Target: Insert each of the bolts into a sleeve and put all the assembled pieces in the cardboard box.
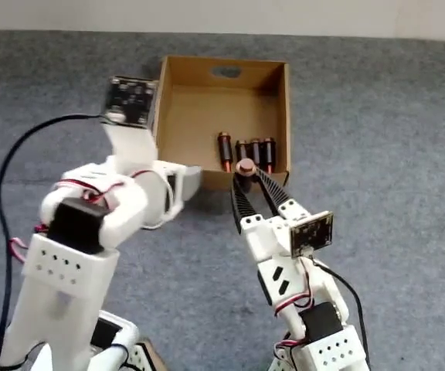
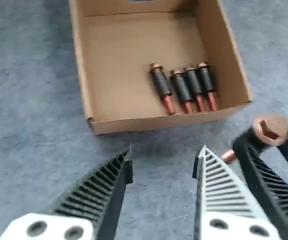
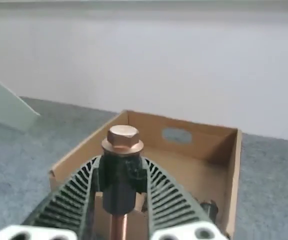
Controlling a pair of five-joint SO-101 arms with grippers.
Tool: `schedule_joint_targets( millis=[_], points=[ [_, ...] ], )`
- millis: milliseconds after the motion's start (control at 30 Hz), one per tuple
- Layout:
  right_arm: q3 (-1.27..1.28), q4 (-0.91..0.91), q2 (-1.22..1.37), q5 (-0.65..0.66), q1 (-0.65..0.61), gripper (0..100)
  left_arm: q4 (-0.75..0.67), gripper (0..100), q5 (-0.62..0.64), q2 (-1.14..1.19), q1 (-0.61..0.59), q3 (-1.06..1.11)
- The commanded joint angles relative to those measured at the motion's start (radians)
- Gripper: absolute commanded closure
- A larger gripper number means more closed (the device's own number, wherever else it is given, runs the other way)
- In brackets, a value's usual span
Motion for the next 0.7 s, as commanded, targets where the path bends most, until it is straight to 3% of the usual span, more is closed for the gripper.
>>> schedule_joint_targets(
  millis=[0,100,267,467,667],
  points=[
    [0.061,0.045,-0.015,0.003,-0.001,99.3,0.049,88,-0.051,-0.001,-0.111,-0.016],
    [0.016,0.119,-0.016,0.005,-0.001,99.3,0.048,100,-0.192,0.001,-0.216,0.099],
    [-0.133,0.223,-0.015,0.008,-0.001,99.3,-0.138,97,-0.371,-0.004,-0.401,0.406],
    [-0.326,0.251,-0.007,0.034,0.001,99.1,-0.419,97,-0.440,-0.007,-0.547,0.766],
    [-0.550,0.246,0.248,0.077,-0.001,99.1,-0.586,97,-0.470,-0.007,-0.561,0.957]
  ],
)
